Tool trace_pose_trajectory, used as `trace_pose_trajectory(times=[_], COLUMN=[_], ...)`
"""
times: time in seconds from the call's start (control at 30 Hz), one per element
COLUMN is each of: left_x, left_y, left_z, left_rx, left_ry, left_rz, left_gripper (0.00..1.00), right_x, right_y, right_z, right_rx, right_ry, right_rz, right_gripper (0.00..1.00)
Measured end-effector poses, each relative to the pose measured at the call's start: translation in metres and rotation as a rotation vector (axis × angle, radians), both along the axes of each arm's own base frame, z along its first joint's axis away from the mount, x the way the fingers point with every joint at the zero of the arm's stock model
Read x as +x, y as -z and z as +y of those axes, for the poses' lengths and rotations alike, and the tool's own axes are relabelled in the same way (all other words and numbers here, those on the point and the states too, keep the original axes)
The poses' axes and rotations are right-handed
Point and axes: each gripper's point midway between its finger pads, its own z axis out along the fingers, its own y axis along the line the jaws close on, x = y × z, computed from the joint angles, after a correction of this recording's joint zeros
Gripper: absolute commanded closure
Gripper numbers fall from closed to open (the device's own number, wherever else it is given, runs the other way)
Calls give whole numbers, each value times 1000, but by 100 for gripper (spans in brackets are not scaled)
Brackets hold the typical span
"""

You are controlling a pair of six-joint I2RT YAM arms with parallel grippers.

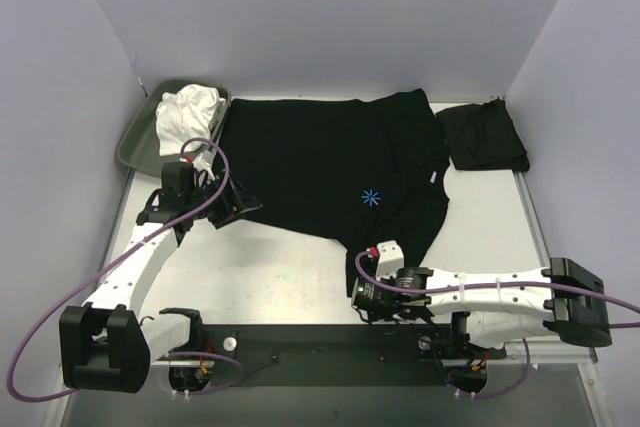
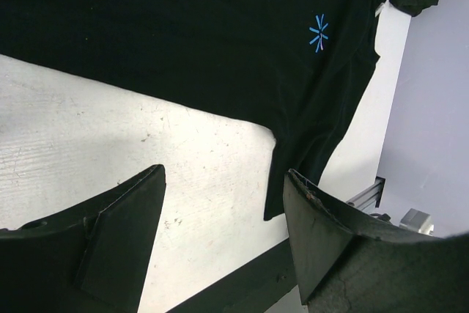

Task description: Fold and stack the t-shirts

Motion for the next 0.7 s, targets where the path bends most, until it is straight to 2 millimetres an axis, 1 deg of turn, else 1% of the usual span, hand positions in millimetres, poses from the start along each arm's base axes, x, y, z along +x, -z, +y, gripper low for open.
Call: trace_pose_trajectory(times=[0.07, 0.1, 0.13, 0.27, 0.33, 0.37, 0.53, 0.57, 0.63, 0.7], left_x=[0, -1, -1, -2, -1, -1, -1, -1, -1, -1], left_y=[1, 1, 2, 4, 4, 4, 4, 4, 4, 4], left_z=[0, 0, 0, 0, 0, 0, 0, 0, 0, 0], left_rx=[0, 0, 0, 1, 0, 1, 1, 1, 1, 1], left_ry=[0, 0, 0, 0, 0, 0, 0, 0, 0, 0], left_rz=[0, 2, 3, 6, 5, 6, 5, 5, 5, 5], left_gripper=[25, 25, 25, 25, 25, 25, 25, 25, 25, 25], right_x=[-4, -4, -4, 0, 3, 5, 11, 12, 13, 14], right_y=[5, 7, 9, 13, 14, 14, 15, 15, 15, 14], right_z=[-3, -5, -7, -12, -9, -7, 0, 0, 0, 0], right_rx=[-33, -50, -66, -138, -168, -180, -214, -219, -225, -226], right_ry=[2, 7, 12, 19, 19, 18, 16, 15, 15, 15], right_rz=[8, 7, 6, -7, -17, -22, -44, -47, -53, -58], right_gripper=[51, 52, 52, 62, 64, 68, 76, 81, 85, 93])
